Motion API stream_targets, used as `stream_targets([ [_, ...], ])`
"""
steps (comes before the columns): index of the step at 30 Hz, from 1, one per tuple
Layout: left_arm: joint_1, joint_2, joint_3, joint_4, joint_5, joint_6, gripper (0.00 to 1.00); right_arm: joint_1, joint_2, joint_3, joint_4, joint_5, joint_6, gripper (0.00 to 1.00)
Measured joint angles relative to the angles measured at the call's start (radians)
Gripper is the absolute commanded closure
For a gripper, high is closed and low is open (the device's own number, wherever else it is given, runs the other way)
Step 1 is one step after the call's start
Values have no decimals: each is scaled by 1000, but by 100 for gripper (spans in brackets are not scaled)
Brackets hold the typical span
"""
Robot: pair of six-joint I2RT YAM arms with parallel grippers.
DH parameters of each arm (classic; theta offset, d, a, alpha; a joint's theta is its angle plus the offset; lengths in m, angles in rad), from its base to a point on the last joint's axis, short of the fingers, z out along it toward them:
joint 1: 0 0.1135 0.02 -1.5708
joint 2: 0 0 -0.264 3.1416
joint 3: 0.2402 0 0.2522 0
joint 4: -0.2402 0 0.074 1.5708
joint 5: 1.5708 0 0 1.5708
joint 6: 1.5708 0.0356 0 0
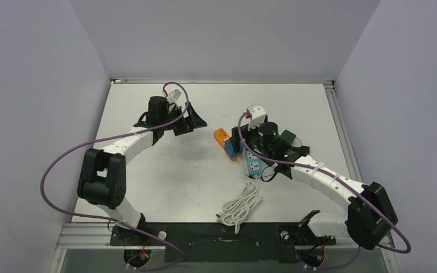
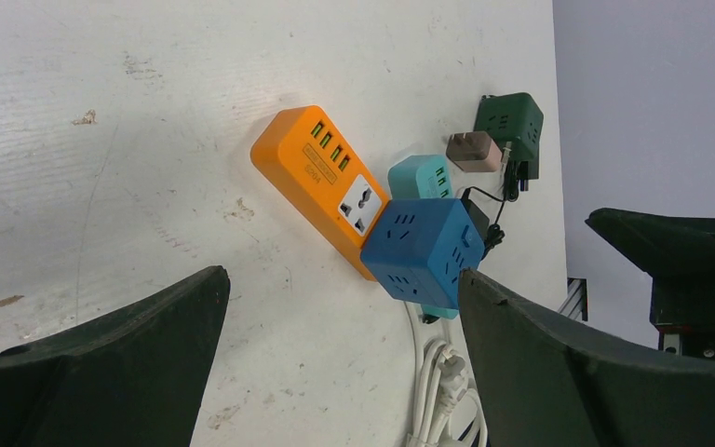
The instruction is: Pull the plug off the socket
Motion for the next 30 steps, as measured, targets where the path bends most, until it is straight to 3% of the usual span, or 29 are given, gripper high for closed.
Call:
stream_targets([
  [8, 0, 1, 0, 0, 1, 0, 11, 134, 220, 73, 36, 39, -123, 10],
  [19, 0, 11, 0, 0, 8, -3, 11, 132, 315, 122, 37, 121, -153, 10],
  [26, -2, 16, 0, 0, 8, -4, 11, 130, 381, 135, 24, 133, -153, 2],
  [30, -4, 16, 0, 0, 8, -4, 11, 121, 404, 142, 6, 132, -148, 11],
])
